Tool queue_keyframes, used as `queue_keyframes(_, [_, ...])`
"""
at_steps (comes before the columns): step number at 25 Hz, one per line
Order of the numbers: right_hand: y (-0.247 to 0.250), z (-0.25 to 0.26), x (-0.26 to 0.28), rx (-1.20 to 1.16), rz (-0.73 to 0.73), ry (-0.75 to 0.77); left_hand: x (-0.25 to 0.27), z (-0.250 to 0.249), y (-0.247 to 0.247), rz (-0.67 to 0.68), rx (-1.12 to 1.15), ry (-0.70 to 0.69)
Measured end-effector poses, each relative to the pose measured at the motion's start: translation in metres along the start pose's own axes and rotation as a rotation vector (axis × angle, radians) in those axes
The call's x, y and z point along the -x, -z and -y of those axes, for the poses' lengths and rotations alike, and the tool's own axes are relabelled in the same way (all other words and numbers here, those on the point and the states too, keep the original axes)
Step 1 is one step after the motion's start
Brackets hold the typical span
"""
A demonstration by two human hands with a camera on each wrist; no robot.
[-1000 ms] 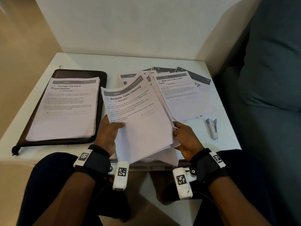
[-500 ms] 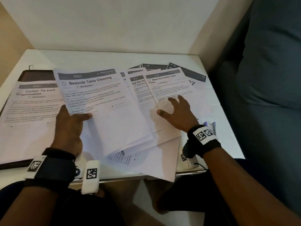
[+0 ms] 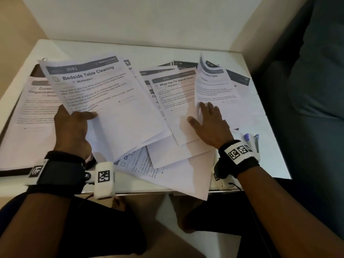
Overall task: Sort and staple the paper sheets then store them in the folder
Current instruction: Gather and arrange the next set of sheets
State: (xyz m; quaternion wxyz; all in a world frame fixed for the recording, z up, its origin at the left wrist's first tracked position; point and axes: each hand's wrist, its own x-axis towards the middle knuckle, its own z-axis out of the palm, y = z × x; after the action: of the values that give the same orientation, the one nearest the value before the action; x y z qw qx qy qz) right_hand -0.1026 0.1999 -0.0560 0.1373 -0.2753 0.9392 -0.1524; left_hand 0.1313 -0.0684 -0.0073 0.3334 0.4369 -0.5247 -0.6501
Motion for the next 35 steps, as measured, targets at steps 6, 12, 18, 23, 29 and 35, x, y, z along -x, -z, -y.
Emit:
queue_keyframes(6, [0.001,-0.012,-0.004,0.039,0.049,-0.105,0.0,-0.003,-0.001,-0.062,-0.016,0.031])
queue_keyframes(12, [0.009,-0.013,-0.007,0.051,0.001,-0.127,0.004,-0.005,-0.006,-0.071,-0.024,0.072])
queue_keyframes(18, [0.0,-0.006,-0.003,0.111,0.121,-0.073,0.004,-0.01,-0.003,-0.087,-0.055,0.075])
queue_keyframes(23, [0.001,-0.011,-0.004,0.112,0.067,-0.094,0.003,-0.004,-0.003,-0.083,-0.045,0.103])
queue_keyframes(29, [0.008,0.039,0.051,0.053,0.124,0.271,0.004,0.004,-0.008,-0.033,-0.053,0.086])
queue_keyframes(35, [-0.02,0.055,0.091,0.156,0.095,0.286,0.009,0.006,-0.01,0.018,-0.037,0.116])
